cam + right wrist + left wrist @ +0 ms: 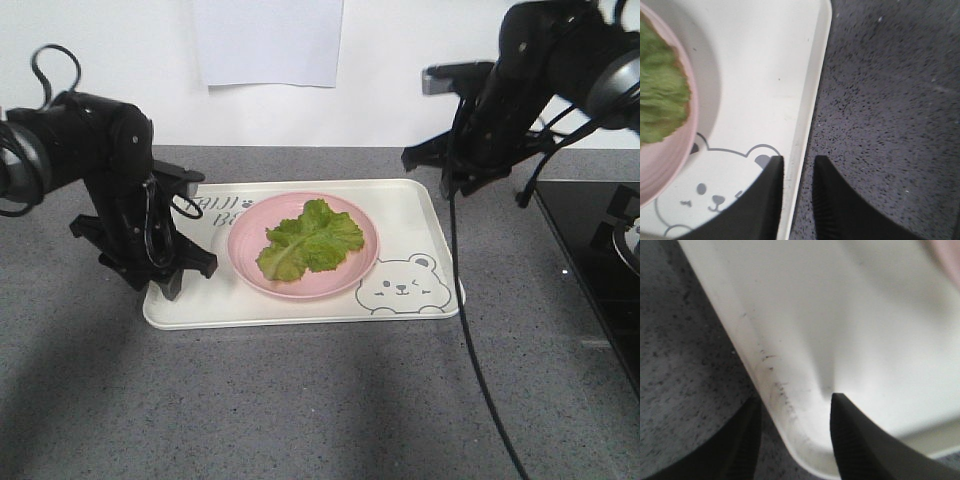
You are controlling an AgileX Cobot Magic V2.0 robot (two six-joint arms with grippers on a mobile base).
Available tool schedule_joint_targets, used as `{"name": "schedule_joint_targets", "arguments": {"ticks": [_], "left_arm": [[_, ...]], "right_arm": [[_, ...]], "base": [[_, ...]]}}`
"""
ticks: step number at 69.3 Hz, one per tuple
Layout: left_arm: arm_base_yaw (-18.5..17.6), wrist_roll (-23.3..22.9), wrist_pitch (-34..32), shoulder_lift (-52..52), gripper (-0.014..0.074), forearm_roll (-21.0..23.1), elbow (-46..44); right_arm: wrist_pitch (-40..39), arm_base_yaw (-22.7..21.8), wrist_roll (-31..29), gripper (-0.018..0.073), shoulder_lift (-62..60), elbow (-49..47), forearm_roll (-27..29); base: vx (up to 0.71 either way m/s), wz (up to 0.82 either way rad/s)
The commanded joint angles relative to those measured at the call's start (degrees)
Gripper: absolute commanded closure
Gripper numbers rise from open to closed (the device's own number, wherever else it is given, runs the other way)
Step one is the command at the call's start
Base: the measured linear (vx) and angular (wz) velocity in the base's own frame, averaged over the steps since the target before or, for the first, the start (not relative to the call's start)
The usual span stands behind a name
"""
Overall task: Transfer vegetables to tray and serve
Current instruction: 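Open both grippers and raise both arms away from the tray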
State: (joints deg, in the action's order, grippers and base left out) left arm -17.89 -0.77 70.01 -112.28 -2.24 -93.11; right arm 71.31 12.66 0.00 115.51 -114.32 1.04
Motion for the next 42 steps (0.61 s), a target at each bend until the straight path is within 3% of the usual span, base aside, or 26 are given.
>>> {"name": "schedule_joint_targets", "arguments": {"ticks": [1,7,18,27,42], "left_arm": [[-0.3,-0.6,0.9,6.1,0.0342,0.4,-1.6],[-0.3,-0.6,0.4,8.5,0.0385,0.4,-1.6],[-0.3,-0.6,-0.7,14.0,0.0465,0.6,-1.6],[-0.3,-0.6,-4.2,20.0,0.0518,1.4,-1.5],[-0.3,-0.1,-14.5,33.2,0.0576,7.8,0.8]], "right_arm": [[0.2,-0.2,-1.3,0.052,-6.1,-1.8,-0.2],[-0.3,-0.2,-2.9,0.0575,-8.5,-1.8,0.9],[-1.6,-0.2,-5.1,0.0568,-12.9,-1.8,5.2],[-3.5,-0.2,-10.3,0.0566,-17.4,-1.7,10.6],[-5.5,-0.2,-15.4,0.0565,-25.4,-1.7,12.6]], "base": [[0.0,0.0],[0.0,0.0],[0.0,0.0],[0.0,0.0],[0.0,0.0]]}}
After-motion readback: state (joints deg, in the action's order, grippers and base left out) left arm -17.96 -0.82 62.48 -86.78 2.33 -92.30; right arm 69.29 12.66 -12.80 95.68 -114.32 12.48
